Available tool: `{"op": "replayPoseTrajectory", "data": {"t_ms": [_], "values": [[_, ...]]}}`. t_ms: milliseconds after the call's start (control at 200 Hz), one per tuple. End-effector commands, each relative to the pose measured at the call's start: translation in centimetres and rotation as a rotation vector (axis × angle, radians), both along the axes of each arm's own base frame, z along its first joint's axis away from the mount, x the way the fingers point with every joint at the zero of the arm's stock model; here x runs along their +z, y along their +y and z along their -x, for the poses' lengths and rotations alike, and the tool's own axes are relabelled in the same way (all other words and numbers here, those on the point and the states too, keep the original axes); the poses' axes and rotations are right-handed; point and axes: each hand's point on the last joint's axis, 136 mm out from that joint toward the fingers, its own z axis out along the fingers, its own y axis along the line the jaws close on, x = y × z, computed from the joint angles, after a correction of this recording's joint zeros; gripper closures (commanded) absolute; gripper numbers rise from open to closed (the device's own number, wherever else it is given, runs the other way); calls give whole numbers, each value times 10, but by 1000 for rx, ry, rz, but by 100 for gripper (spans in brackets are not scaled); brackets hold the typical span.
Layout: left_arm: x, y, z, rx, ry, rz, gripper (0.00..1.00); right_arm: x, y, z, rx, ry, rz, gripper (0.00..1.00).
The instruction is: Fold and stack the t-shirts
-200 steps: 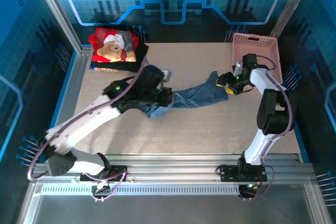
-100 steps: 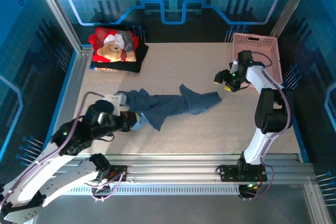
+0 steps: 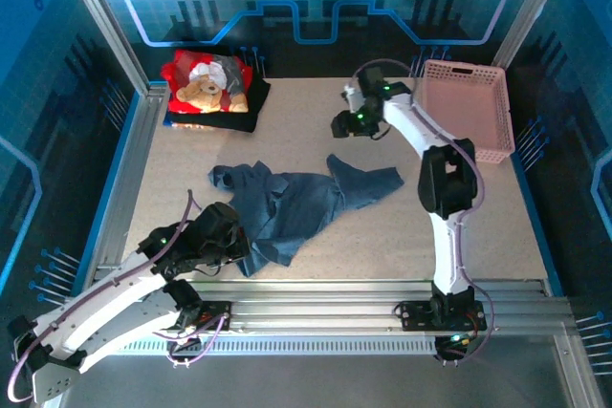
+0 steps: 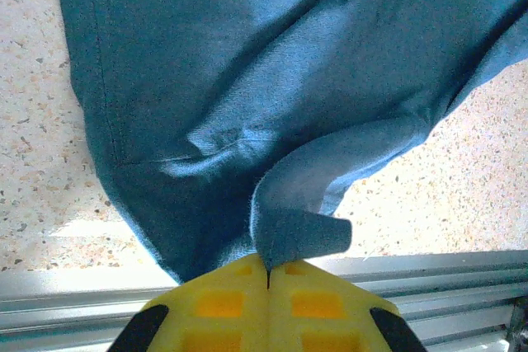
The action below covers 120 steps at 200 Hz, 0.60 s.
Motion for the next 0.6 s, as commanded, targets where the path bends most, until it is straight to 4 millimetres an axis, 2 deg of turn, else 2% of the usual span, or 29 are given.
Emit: {"op": "replayPoseTrajectory", "data": {"t_ms": [0, 75, 100, 255, 450, 535, 595], "values": [[4, 4, -5, 43, -17, 1, 100, -33, 6, 19, 100, 61, 137, 42], [7, 6, -6, 41, -26, -7, 100, -39, 12, 22, 127, 51, 190, 43], [7, 6, -7, 41, -27, -9, 100, -54, 12, 24, 131, 75, 213, 44], [11, 8, -8, 37, -37, -11, 100, -74, 9, 25, 119, 89, 286, 48], [15, 7, -11, 25, -52, -11, 100, -87, 9, 17, 85, 73, 333, 49], [16, 8, -12, 21, -52, -14, 100, -91, 16, 16, 86, 77, 324, 49], [16, 8, -12, 20, -53, -16, 100, -95, 18, 17, 92, 85, 328, 53]]}}
